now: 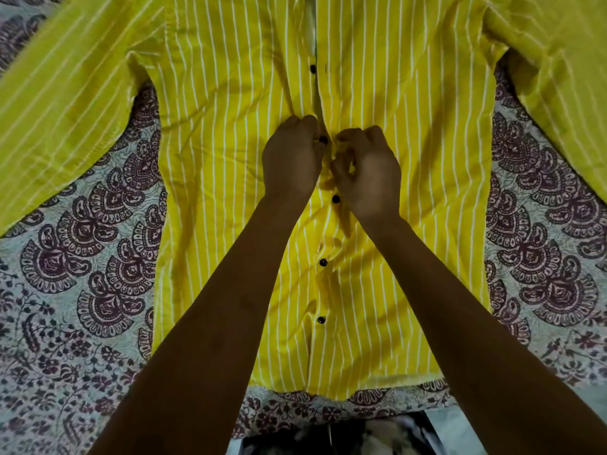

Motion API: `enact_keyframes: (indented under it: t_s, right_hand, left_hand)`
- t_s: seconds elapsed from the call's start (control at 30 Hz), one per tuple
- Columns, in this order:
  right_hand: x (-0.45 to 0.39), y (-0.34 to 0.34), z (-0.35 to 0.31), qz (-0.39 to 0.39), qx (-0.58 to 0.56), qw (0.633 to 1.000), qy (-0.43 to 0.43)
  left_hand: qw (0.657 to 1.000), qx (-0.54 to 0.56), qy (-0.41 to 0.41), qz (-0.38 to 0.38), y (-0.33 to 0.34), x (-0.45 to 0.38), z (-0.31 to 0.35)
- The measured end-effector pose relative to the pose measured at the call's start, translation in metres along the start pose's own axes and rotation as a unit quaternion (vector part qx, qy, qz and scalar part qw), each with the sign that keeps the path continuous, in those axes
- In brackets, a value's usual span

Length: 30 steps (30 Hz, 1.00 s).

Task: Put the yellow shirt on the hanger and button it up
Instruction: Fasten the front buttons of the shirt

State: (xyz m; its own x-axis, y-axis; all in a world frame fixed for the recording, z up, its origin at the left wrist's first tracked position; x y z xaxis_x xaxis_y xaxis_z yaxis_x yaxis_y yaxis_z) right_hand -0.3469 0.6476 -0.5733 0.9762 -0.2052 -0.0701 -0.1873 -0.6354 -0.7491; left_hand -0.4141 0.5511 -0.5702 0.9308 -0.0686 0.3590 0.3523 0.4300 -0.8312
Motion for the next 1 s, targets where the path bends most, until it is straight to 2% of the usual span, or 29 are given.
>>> enact_keyframes:
  t_s: [0.13, 0.27, 0.33, 0.4, 0.47, 0.67, 0.8, 0.93, 1.0]
  right_hand:
    - [-0.016, -0.001, 0.006, -0.037, 0.023, 0.999, -0.012]
    - [-0.024, -0.003, 0.007, -0.047, 0.008, 0.999, -0.001]
    - [-0.026, -0.004, 0.011, -0.039, -0.044, 0.997, 0.052]
    - [-0.026, -0.005, 0.016, -0.013, -0.172, 0.972, 0.161]
    - [-0.023, -0.006, 0.019, 0.026, -0.285, 0.931, 0.228]
    - [-0.015, -0.011, 0.016, 0.053, -0.375, 0.891, 0.250]
    - [-0.012, -0.011, 0.015, 0.062, -0.364, 0.899, 0.237]
    - [-0.007, -0.007, 0.015, 0.048, -0.311, 0.932, 0.182]
    - [-0.005, -0.004, 0.015, 0.057, -0.303, 0.935, 0.177]
  left_hand:
    - [1.000, -0.010, 0.015, -0.010, -0.002, -0.005, 0.004]
    - [0.998, 0.055, -0.002, -0.031, 0.000, -0.007, 0.003]
    - [0.994, 0.104, -0.026, -0.032, 0.000, -0.007, 0.003]
    - [0.987, 0.149, -0.055, -0.034, -0.003, -0.006, 0.005]
    - [0.982, 0.169, -0.073, -0.030, -0.005, -0.004, 0.008]
    - [0.973, 0.195, -0.110, -0.049, -0.007, 0.002, 0.015]
    - [0.966, 0.213, -0.133, -0.065, -0.006, 0.002, 0.014]
    - [0.931, 0.292, -0.192, -0.103, -0.009, 0.003, 0.014]
    - [0.923, 0.305, -0.203, -0.116, -0.011, 0.002, 0.017]
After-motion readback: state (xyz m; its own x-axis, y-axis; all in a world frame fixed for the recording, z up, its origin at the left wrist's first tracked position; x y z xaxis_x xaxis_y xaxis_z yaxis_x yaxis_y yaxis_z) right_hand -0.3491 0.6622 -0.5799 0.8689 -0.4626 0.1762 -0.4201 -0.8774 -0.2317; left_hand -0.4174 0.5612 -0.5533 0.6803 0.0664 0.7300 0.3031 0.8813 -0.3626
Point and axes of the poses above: each hand's wrist, its own x-axis away from the middle knuckle, its own y-axis out of the palm, z = x × y, the point moved 2 cm from there along -x, towards the middle knuckle, and after that the axes turned 15 degrees about -y, right-handed, at the moved point
